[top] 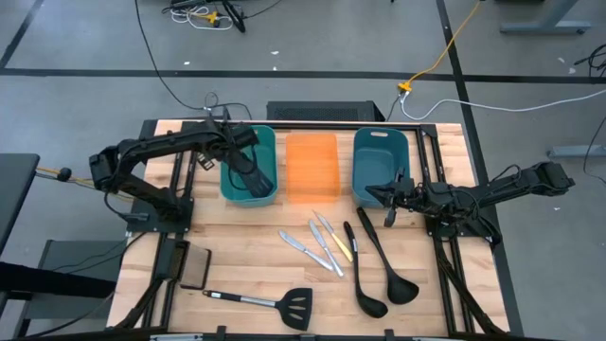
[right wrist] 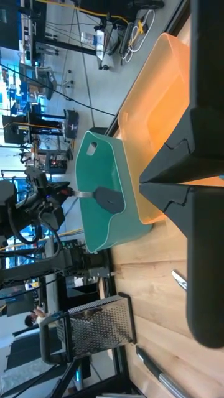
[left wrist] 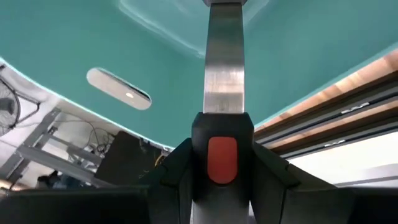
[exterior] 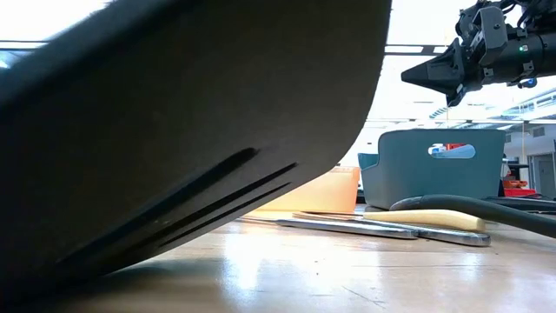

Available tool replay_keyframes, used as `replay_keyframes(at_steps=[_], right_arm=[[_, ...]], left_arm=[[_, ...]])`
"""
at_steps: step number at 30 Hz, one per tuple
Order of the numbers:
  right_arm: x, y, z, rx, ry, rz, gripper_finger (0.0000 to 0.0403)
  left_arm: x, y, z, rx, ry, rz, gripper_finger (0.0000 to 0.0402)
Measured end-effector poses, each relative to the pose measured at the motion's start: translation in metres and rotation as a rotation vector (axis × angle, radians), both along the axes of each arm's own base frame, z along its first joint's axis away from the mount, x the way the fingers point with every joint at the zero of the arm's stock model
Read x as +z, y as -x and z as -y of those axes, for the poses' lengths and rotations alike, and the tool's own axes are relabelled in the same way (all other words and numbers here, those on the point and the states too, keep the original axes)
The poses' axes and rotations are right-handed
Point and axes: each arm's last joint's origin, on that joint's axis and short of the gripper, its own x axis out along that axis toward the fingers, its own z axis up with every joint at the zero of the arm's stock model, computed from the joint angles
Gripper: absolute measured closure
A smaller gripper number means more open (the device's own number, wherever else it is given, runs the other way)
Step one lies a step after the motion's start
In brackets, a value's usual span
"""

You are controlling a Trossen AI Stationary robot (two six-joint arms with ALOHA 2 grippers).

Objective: Pick & Place Kitchen Items
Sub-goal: Put the gray spatula into the green bin

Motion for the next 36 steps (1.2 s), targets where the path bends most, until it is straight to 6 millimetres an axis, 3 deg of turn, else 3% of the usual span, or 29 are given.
replay_keyframes(at_steps=[19, 29, 36], right_arm=[[0.000, 0.000, 0.000, 0.000, 0.006, -0.002, 0.0392], [0.000, 0.000, 0.000, 0.000, 0.006, -0.001, 0.0392], [0.000, 0.000, 0.000, -0.010, 0.008, -0.002, 0.0392]], left_arm=[[0.000, -0.002, -0.008, -0.053, 0.056, 0.049, 0.0285], [-0.038, 0.006, -0.015, -0.117, 0.012, -0.030, 0.0285], [-0.043, 0.008, -0.016, -0.111, 0.013, -0.031, 0.0285]])
